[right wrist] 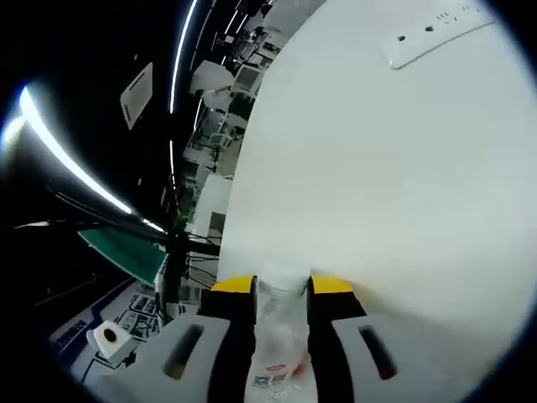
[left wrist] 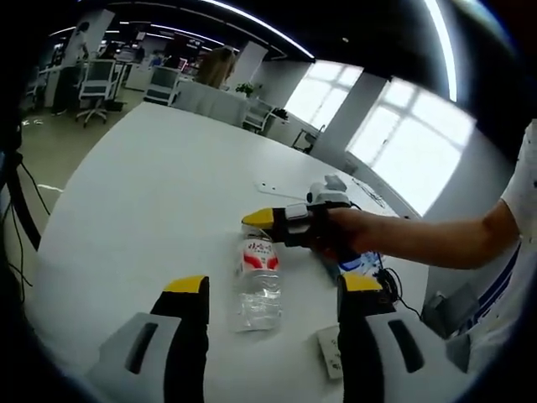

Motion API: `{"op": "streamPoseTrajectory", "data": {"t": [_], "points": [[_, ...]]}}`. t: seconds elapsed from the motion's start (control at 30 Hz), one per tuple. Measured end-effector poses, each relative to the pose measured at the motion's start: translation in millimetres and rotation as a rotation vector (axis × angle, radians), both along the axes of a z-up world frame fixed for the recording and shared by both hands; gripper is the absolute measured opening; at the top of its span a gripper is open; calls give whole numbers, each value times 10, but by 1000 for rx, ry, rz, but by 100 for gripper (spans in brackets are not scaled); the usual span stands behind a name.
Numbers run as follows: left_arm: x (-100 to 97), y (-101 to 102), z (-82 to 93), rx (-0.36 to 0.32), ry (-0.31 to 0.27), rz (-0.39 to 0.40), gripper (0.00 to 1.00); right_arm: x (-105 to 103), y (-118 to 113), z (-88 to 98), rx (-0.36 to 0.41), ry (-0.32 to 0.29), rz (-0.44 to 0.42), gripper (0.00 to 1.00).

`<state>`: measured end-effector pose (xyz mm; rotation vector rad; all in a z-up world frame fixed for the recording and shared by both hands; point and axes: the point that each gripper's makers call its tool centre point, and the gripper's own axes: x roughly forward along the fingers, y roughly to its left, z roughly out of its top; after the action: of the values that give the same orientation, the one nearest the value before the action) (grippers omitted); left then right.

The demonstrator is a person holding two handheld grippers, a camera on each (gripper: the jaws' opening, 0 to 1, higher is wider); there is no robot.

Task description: Arrange the tabletop items into an orderly group along one side of the table until the central work area is clear of visible clutter.

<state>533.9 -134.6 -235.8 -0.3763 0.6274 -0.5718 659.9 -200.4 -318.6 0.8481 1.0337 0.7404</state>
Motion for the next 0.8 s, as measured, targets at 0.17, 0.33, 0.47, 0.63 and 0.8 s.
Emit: {"op": "streamPoseTrajectory", "data": {"t": [0.17, 0.33, 0.47, 0.63, 0.8], "points": [[22, 0, -37, -8, 3, -13, 59, 8, 27, 92, -5, -57, 12, 20], [88, -35, -86, -20, 5, -42, 59, -26, 63, 202, -5, -116, 34, 19], [160, -90, -140, -38, 14, -73, 58, -39, 87, 268, -6, -157, 47, 19], [254, -150, -224, -64, 23, -112, 58, -63, 106, 333, -14, -195, 65, 19], [311, -232, -336, -83, 41, -164, 57, -92, 124, 412, -21, -244, 85, 19]]}}
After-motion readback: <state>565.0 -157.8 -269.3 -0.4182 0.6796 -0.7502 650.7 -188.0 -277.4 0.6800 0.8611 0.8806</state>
